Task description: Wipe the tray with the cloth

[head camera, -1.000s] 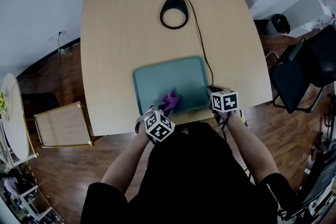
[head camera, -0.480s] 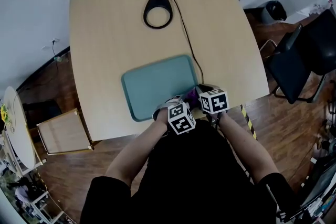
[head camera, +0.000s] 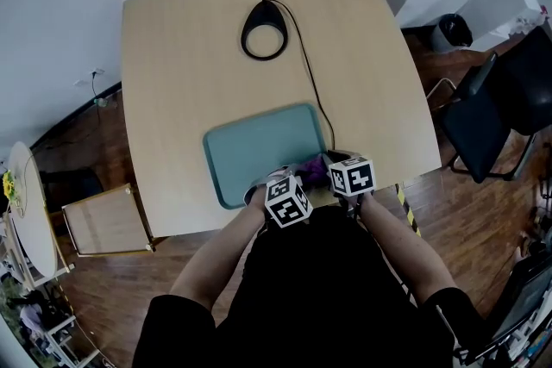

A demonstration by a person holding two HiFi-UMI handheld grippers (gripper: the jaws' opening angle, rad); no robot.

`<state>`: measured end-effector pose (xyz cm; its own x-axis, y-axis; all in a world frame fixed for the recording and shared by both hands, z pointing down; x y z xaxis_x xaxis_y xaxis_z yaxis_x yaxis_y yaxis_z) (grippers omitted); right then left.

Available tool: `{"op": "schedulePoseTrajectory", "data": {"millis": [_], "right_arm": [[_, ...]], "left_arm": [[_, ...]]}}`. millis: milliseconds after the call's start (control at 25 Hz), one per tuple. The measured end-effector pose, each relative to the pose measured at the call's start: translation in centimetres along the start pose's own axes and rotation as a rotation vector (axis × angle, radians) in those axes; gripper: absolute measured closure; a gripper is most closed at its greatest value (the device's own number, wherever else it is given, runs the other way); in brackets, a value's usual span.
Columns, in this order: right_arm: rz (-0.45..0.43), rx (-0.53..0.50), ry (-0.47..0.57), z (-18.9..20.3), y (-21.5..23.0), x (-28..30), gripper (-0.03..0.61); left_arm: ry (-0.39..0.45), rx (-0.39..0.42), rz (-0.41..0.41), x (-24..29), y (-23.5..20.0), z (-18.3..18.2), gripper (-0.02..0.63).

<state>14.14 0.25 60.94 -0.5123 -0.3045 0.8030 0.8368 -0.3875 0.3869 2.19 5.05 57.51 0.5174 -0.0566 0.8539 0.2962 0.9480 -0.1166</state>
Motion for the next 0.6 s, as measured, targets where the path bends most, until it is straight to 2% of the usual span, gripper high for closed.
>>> {"op": "schedulePoseTrajectory", "data": {"millis": [120,280,480,600], "right_arm": [[0.007,-0.004,0.000,0.0,0.0,-0.1,0.552],[0.008,-0.010,0.002,-0.1,-0.2,0.1,0.552],[0.006,-0.010,0.001,-0.2,-0.8,0.0,0.552],[0.009,-0.017,0.010,-0.4,-1.1,-0.2,0.552]], "left_arm": [[-0.012,0.012,-0.042,-1.2,-2.8,0.3,0.499],[-0.042,0.028,-0.142,-1.9,-8.6,-0.5,0.499],[-0.109,0.114,-0.267,-1.6,-14.8,-2.4,0.499],[-0.124,0.124,-0.292,-1.4,-16.9,-3.5,0.499]]}}
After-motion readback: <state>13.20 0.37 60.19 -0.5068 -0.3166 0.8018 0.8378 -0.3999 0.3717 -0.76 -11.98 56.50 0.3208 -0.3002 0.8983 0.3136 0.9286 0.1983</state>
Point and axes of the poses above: the fingertips, and each gripper's own axes: x forward along the fingers, y to its right, z out of its underside, the point moved 9 cm from there along -x, backward along the fingers, and after that the axes turned 1 degree about -z, right-handed, at the moved point
